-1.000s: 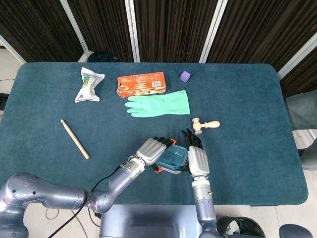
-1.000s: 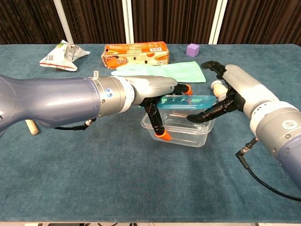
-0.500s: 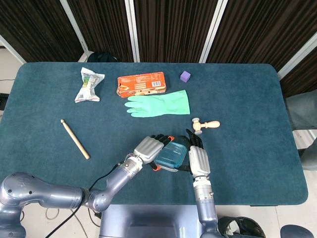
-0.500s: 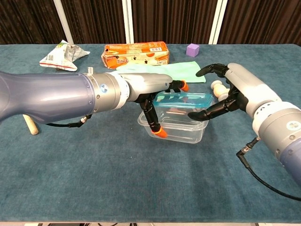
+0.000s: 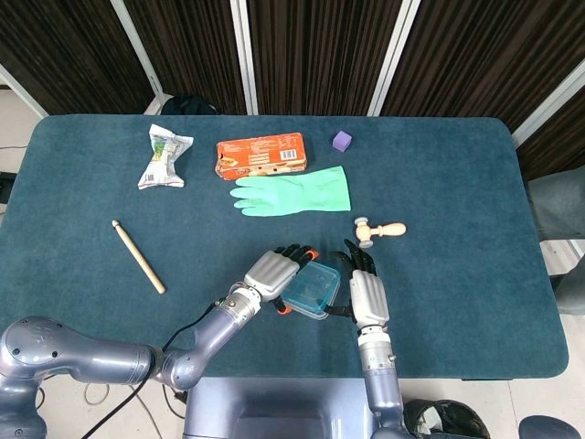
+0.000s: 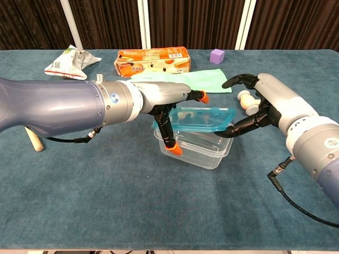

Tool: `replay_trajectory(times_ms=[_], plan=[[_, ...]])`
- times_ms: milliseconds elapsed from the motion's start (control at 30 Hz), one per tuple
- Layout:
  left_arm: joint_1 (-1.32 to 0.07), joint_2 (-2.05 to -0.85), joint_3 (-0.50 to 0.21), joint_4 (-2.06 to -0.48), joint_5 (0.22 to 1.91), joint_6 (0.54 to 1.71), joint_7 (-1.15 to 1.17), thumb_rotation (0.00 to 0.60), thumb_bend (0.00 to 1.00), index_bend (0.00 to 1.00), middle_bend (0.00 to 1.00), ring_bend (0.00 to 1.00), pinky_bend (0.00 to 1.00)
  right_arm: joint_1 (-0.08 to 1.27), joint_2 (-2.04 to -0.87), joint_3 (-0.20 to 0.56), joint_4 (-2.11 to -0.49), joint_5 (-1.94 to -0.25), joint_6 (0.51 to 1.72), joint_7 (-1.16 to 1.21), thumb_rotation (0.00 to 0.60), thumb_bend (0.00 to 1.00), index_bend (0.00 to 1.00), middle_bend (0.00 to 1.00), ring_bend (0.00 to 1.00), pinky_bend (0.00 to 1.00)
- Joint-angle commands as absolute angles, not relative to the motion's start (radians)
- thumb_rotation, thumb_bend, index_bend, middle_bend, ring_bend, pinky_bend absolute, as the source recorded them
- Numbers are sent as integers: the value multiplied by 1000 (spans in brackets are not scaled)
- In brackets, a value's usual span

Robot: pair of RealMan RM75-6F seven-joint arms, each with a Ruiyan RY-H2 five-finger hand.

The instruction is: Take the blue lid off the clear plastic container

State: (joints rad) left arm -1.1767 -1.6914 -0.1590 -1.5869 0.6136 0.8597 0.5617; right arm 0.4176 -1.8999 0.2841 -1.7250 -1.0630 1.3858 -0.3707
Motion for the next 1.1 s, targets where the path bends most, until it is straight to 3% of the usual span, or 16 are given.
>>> replay_trajectory(times_ms=[33,167,500,867,1100], plan=[[-1178,-1690,-163,-1589,609,863,560,600,0,0,0,0,140,418,-1899,284,-1727,-1063,1386,-373,600,221,245,81,0,0],[-1180,-1688,-163,-1592,602,864,563,600,0,0,0,0,141,417,-1899,284,-1730,-1063,1387,-374,600,248,259,81,0,0],[-1181,-1674,-173,-1599,593,867,555,600,0,0,0,0,142,418,-1900,281,-1729,-1067,1384,-370,600,541,420,97,0,0],[-1182,-1670,-169,-1603,597,859,547,600,0,0,0,0,142,417,-1901,272,-1728,-1068,1379,-369,600,639,485,107,0,0],[-1185,-1674,-172,-1602,598,861,544,600,0,0,0,0,142,414,-1897,269,-1727,-1071,1377,-361,600,642,494,108,0,0]])
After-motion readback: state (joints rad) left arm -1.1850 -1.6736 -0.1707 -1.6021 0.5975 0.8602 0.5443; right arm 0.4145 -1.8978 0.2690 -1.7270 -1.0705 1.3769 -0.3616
